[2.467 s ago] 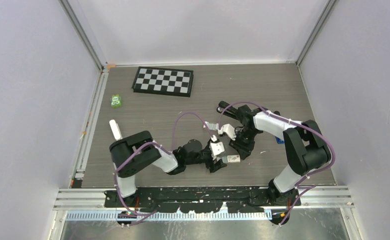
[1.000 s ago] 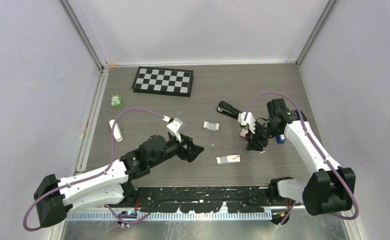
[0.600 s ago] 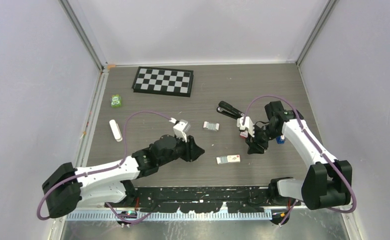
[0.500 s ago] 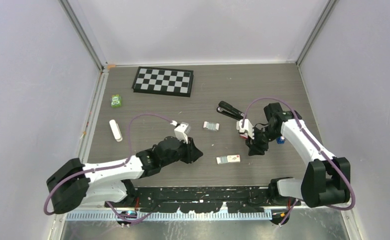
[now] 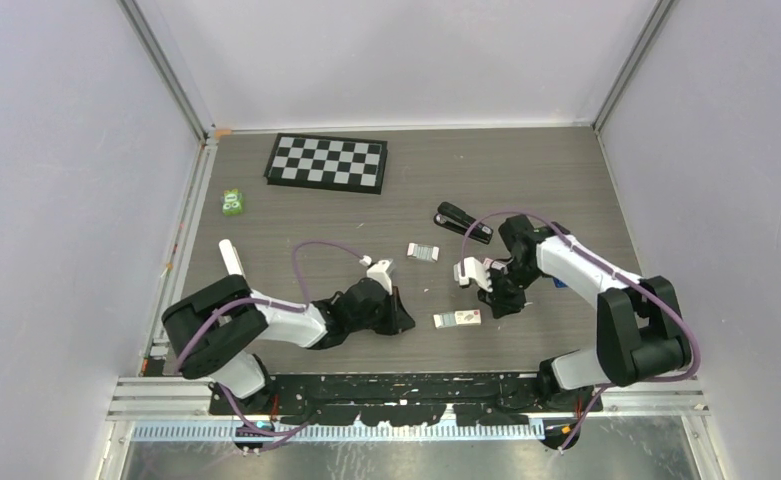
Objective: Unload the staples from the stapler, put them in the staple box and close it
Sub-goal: Close the staple box at the center of the board.
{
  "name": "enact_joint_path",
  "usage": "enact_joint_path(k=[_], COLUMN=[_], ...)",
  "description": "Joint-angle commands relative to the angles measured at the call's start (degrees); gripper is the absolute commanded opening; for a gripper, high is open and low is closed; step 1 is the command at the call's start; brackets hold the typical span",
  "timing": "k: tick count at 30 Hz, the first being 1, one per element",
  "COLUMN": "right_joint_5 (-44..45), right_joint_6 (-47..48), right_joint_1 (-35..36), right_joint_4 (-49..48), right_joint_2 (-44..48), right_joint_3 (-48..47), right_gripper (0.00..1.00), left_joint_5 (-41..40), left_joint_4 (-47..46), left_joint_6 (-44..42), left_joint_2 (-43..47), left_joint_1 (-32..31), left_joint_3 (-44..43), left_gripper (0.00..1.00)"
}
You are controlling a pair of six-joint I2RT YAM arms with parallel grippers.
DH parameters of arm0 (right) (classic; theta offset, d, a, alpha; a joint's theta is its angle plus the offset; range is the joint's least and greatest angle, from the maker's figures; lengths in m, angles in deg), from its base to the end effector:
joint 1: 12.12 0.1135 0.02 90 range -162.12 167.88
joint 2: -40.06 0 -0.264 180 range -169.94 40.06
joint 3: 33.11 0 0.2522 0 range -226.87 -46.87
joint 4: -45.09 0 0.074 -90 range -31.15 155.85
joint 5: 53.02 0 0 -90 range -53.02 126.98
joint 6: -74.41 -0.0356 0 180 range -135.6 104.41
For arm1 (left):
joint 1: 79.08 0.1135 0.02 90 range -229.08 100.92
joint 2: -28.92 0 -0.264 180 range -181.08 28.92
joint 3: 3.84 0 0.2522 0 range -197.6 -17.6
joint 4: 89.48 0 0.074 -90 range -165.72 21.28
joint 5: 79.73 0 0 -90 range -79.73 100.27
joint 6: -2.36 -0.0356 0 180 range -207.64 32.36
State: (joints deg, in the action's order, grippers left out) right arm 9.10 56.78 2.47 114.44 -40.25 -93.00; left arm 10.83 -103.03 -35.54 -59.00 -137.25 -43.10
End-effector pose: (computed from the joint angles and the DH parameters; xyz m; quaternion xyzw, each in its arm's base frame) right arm 0.2013 0.0696 0.1803 -0.6682 0.7039 0.2100 0.1181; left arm 0.1403 -0.2267 0.1249 0.0492 0.8861 -0.3806 0.2599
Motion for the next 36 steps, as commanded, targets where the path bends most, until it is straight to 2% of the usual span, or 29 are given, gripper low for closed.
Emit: enact_joint_path(k=[1, 17, 36], right_joint_5=[3.79, 5.73, 5.03], right_joint_6=[-1.91, -6.07, -9.38], right_joint_1=[2.12, 9.53, 13.14], right_joint_4=[-3.91, -8.19, -10.05], right_joint_2=[-1.74, -5.43, -7.43], right_joint_3=[0.8, 0.74, -0.08], right_gripper=[0.25, 0.24, 0.24], left_joint_5=[0.22, 2.74, 4.14], left_joint_4=[-3.63, -6.95, -7.58], left_joint_6=[2.13, 4.16, 4.42], left_joint_2=[-3.11, -9.27, -12.79], left_joint_1=[-0.36, -1.76, -2.12], left_joint_3=[-1.94, -4.56, -7.11], left_gripper=[0.0, 0.0, 0.0])
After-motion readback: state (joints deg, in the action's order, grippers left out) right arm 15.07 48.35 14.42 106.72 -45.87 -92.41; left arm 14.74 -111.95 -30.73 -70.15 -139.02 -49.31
